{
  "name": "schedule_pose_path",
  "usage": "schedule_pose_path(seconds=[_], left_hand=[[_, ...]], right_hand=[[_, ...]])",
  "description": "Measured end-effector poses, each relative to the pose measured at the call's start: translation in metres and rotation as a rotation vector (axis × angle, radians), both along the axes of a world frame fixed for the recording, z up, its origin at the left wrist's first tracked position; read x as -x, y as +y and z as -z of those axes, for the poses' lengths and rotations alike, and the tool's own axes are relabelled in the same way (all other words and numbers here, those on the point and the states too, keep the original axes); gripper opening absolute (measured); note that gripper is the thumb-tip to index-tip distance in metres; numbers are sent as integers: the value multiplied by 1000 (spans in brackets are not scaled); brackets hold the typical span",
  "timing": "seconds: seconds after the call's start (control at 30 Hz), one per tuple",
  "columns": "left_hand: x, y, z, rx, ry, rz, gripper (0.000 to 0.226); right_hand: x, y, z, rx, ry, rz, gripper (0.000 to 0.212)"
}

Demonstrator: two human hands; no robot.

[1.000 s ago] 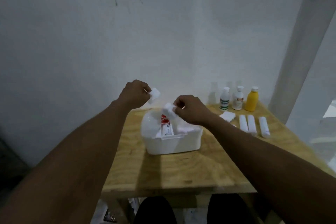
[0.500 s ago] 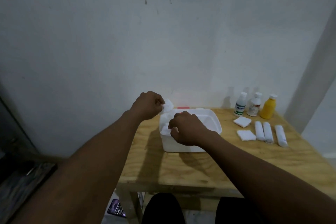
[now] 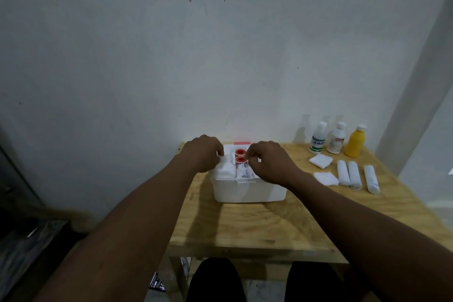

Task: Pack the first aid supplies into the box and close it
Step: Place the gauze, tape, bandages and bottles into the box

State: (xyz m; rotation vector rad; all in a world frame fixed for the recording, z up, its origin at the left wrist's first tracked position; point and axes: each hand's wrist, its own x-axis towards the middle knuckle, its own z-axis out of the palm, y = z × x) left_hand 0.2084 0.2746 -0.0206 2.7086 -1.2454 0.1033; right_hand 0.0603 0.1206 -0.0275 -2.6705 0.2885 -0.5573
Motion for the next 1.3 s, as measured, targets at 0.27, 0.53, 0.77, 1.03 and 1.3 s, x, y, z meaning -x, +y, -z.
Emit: schedule_pose_path(seconds=[0.27, 0.53, 0.77, 1.03, 1.3], left_hand=[[4, -9, -15, 126, 65, -28, 28], [35, -78, -33, 178, 23, 108, 28], [83, -182, -9, 24, 40, 288, 38], [100, -265, 41, -222, 74, 348, 53], [92, -297, 65, -248, -1, 359, 31]], right_hand=[[5, -21, -5, -61, -12, 24, 24], [40, -94, -7, -127, -9, 251, 18], [95, -155, 33, 105, 470, 354, 37], [99, -171, 67, 370, 354, 375, 29], [93, -183, 77, 296, 241, 325, 24]])
